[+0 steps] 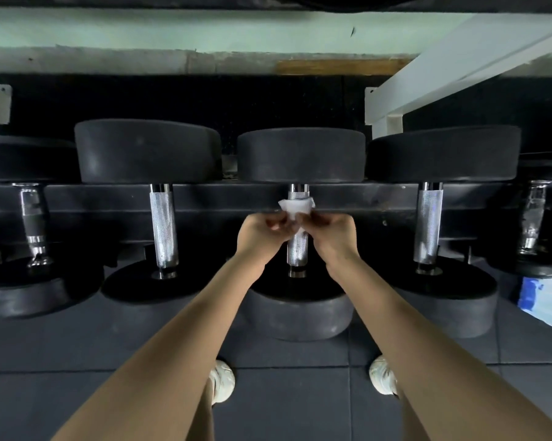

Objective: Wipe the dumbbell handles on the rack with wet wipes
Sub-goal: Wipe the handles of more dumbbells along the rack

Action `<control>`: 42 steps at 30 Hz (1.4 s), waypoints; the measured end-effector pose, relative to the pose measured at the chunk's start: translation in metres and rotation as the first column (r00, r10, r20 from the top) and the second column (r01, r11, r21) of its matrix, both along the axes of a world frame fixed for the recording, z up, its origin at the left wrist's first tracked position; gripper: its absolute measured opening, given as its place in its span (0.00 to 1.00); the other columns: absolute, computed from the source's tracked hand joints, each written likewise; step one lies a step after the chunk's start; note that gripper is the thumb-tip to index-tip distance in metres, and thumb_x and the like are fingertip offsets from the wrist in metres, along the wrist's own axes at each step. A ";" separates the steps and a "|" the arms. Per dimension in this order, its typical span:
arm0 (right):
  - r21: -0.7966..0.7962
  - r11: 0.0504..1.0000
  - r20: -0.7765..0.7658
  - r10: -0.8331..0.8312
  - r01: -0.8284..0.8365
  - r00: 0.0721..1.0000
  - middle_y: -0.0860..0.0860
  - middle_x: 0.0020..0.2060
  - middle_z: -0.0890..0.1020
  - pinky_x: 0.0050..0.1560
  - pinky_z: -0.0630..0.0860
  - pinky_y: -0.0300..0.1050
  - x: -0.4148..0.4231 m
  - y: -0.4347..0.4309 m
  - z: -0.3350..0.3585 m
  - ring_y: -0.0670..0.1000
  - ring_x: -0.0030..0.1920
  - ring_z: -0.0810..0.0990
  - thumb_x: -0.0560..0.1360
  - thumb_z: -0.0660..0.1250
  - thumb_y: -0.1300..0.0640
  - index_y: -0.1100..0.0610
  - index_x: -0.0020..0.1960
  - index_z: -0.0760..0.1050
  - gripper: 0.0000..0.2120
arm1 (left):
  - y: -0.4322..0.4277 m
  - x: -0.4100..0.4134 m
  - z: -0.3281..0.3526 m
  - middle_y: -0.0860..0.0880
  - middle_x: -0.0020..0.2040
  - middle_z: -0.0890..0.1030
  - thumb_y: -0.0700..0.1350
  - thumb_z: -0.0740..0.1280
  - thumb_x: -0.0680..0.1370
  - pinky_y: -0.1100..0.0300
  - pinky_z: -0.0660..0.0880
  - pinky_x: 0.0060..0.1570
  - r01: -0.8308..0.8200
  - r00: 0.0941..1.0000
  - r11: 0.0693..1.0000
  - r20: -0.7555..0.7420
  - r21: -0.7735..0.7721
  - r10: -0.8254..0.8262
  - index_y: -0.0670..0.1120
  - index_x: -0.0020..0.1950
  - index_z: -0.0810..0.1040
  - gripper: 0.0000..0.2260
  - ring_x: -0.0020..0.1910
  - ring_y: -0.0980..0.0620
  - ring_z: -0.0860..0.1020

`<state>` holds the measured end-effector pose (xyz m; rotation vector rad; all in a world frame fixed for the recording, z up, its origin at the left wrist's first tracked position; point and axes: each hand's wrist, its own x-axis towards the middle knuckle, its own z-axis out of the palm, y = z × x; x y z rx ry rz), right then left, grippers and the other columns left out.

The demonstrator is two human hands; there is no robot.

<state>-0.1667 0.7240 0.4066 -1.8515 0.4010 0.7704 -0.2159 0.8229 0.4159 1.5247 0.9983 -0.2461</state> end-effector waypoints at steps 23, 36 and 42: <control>0.091 0.994 0.037 0.050 -0.053 0.998 0.61 0.45 0.84 0.58 0.76 0.59 0.014 0.004 -0.005 0.55 0.52 0.82 0.69 0.75 0.53 0.67 0.43 0.81 0.16 | 0.015 0.027 -0.013 0.43 0.53 0.83 0.45 0.71 0.74 0.57 0.77 0.56 -0.050 0.999 0.996 -0.004 -0.077 0.050 0.38 0.55 0.81 0.13 0.53 0.49 0.81; -0.127 0.991 -0.008 0.033 -0.034 0.999 0.49 0.40 0.84 0.41 0.76 0.48 0.005 -0.028 -0.008 0.49 0.38 0.80 0.63 0.76 0.43 0.56 0.48 0.82 0.21 | 0.015 0.001 -0.009 0.49 0.46 0.84 0.44 0.78 0.67 0.63 0.77 0.49 -0.086 0.994 0.996 -0.063 -0.016 0.085 0.42 0.48 0.82 0.13 0.46 0.53 0.82; -0.229 0.968 0.195 0.146 -0.100 0.970 0.48 0.44 0.85 0.50 0.79 0.45 0.019 -0.016 0.002 0.48 0.46 0.82 0.67 0.74 0.44 0.56 0.51 0.81 0.20 | 0.007 0.005 -0.008 0.52 0.42 0.81 0.40 0.74 0.70 0.75 0.74 0.37 -0.231 0.971 0.971 0.046 -0.067 0.234 0.45 0.48 0.79 0.09 0.40 0.60 0.79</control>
